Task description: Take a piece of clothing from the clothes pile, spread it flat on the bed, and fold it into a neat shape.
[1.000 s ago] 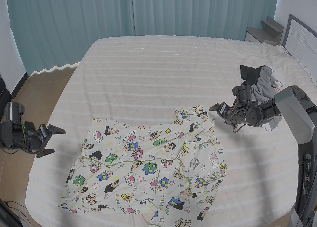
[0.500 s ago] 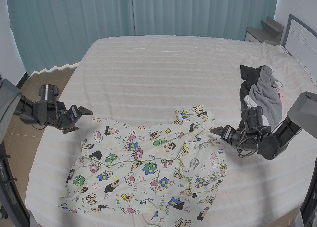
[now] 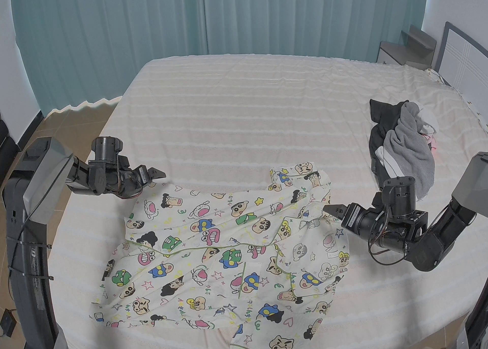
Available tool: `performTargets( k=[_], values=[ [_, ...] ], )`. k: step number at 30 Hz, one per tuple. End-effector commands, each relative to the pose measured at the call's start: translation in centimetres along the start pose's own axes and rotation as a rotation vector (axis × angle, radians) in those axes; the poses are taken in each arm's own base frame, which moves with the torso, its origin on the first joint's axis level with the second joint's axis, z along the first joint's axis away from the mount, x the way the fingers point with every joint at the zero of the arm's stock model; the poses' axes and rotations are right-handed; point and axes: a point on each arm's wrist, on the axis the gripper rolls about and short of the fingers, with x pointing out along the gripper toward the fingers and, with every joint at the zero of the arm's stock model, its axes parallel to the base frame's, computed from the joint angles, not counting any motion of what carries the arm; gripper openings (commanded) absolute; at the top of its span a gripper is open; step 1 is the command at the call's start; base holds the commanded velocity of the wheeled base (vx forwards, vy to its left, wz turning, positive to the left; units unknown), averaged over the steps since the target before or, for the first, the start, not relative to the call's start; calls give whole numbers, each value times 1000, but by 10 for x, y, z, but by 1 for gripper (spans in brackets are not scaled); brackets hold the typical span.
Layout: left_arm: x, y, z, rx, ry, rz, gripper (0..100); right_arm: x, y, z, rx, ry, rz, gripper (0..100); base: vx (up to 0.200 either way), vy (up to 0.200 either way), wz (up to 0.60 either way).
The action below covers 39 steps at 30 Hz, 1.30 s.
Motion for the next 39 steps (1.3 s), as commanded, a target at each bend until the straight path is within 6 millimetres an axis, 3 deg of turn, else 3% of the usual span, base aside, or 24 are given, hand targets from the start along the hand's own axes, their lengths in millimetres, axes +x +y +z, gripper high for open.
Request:
performTargets(
  k=[1,8,19,26,27,39],
  values=[
    [12,2,-6,4,13,-2,100,-3,4,-2,-6,-5,17,100,0,0,0],
    [19,2,-5,13,0,-3,100,-5,3,-2,-6,-7,15,100,0,0,0],
    [12,3,8,23,-46,13,100,-6,2,-3,-6,-1,12,100,0,0,0],
    [18,5,0,59,-19,20,100,-6,2,-2,-6,-3,14,100,0,0,0],
    [20,7,-3,57,-11,21,0,-6,2,-3,-6,-2,13,100,0,0,0],
    [19,10,2,49,-26,25,0,-4,0,-5,-6,8,4,100,0,0,0]
  ],
)
